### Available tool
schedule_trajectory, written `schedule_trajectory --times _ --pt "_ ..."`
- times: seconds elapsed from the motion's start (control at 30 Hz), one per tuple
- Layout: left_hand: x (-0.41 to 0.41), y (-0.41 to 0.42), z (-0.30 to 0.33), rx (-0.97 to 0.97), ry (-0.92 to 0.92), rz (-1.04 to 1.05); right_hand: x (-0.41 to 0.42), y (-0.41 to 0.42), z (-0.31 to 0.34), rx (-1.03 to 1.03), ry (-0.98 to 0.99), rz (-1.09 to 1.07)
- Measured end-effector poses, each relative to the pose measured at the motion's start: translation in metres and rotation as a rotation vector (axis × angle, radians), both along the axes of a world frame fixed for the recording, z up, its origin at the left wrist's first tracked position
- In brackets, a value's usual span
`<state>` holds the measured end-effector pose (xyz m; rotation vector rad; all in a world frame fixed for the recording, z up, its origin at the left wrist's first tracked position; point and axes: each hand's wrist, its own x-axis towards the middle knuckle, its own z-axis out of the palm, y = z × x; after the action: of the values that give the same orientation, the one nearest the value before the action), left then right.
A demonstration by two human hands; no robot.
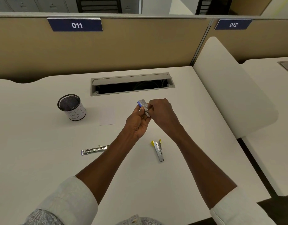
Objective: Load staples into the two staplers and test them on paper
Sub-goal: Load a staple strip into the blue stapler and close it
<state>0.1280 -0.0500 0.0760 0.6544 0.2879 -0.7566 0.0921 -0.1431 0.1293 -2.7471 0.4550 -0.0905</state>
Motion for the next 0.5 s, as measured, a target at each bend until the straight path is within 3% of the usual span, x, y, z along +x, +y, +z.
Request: schedule_trajectory --times 0.17,0.5 --pt "-0.0024 0.0007 -0.0001 0.004 0.014 0.022 0.0007 0.0025 -0.0006 0.032 0.03 -0.063" --pt "-0.0035 0.0004 0.0018 0.003 0.012 0.011 -0.0058 -0.0025 0.0061 0.081 -0.107 -0.115"
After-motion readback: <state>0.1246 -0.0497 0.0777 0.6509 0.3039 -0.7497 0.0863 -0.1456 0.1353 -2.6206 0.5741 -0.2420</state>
